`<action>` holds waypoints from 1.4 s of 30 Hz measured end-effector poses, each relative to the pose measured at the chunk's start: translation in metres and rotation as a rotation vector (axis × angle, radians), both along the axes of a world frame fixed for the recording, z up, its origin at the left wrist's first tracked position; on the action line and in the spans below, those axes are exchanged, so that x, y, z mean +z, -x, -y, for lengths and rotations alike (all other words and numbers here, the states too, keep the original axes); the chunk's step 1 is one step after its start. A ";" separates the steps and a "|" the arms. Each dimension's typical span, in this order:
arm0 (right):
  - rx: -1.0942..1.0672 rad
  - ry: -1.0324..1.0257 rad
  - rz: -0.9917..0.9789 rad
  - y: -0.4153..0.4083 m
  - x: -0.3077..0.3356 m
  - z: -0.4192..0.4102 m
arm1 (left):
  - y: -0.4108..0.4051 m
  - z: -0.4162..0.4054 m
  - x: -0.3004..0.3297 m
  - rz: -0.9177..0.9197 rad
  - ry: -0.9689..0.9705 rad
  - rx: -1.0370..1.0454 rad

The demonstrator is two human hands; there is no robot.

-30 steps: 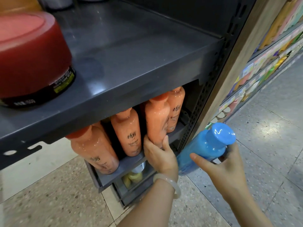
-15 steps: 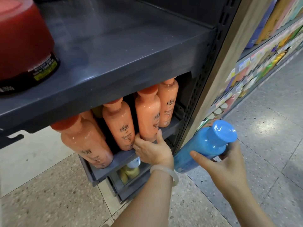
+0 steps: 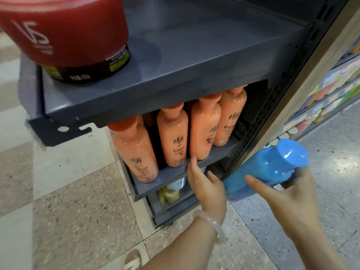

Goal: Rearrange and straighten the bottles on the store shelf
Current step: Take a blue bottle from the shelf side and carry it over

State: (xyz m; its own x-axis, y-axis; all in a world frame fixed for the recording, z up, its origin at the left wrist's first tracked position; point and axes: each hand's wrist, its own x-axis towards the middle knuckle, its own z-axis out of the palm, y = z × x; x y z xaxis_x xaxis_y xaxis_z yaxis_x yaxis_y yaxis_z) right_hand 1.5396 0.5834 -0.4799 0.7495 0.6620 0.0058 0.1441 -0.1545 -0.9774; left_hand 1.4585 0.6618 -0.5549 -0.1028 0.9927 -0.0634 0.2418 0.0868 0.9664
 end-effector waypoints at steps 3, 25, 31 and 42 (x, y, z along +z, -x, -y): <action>0.024 0.048 0.010 0.015 -0.001 -0.005 | 0.040 0.033 -0.005 0.020 0.021 -0.372; 0.084 0.144 0.041 0.212 -0.023 -0.122 | 0.296 -0.016 0.023 0.268 0.140 -0.171; -0.095 0.176 0.114 0.224 -0.037 -0.139 | 0.350 -0.045 0.019 0.258 0.119 -0.180; -0.342 0.214 0.105 0.241 -0.043 -0.151 | 0.385 -0.092 0.024 0.258 0.122 -0.228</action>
State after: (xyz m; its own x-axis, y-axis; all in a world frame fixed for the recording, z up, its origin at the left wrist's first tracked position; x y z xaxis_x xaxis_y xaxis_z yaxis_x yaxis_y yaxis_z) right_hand 1.2991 0.7348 -0.5234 0.9291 0.3694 -0.0167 0.1465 -0.4092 -0.9006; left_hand 1.0737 0.7537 -0.5308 0.1552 0.9718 -0.1774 0.0178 0.1768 0.9841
